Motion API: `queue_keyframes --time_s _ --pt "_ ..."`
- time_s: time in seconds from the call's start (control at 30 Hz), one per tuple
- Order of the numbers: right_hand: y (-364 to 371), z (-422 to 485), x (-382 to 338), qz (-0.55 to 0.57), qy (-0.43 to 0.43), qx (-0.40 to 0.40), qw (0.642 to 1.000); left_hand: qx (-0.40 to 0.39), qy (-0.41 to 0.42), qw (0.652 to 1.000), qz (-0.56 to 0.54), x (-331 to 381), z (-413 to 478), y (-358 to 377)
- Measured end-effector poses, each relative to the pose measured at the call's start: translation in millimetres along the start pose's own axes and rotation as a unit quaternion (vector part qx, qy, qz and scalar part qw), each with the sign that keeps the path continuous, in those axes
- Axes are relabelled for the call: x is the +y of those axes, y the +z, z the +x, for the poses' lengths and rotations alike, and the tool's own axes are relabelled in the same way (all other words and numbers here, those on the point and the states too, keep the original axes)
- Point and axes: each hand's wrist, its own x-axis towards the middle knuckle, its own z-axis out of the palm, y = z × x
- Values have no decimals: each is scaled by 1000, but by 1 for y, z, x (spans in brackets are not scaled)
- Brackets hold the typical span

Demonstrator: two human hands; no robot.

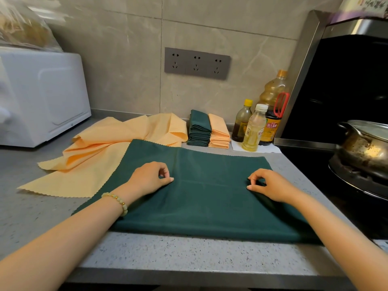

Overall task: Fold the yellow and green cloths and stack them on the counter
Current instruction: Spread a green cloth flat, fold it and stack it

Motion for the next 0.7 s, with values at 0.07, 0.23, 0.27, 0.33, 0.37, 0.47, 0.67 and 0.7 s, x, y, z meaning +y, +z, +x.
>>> queue_keyframes --time_s 0.07,0.23,0.27,0.33,0.37,0.47,0.67,0.7 --pt "0 -1 -1 5 3 3 1000 4 -4 1000 13 3 -1 0" --pt "-2 -5 -2 12 12 1 1000 -13 -17 1000 14 6 -4 -3" --pt "-2 -5 -2 13 12 -1 1000 -23 -18 1000 9 5 -4 -4" --pt "-4 -4 -2 15 12 -9 1000 -46 -21 999 -3 5 -3 -7" --pt "-4 -4 -3 13 13 -13 1000 -54 -23 998 -6 5 -3 -9" --pt "-4 -4 -2 15 17 -15 1000 -66 -22 998 -5 7 -1 -11" --pt "0 -18 -22 -19 38 9 999 -34 -13 992 122 41 -17 -11" --pt "6 -23 -33 -5 34 25 999 -19 11 993 112 53 -23 -6"
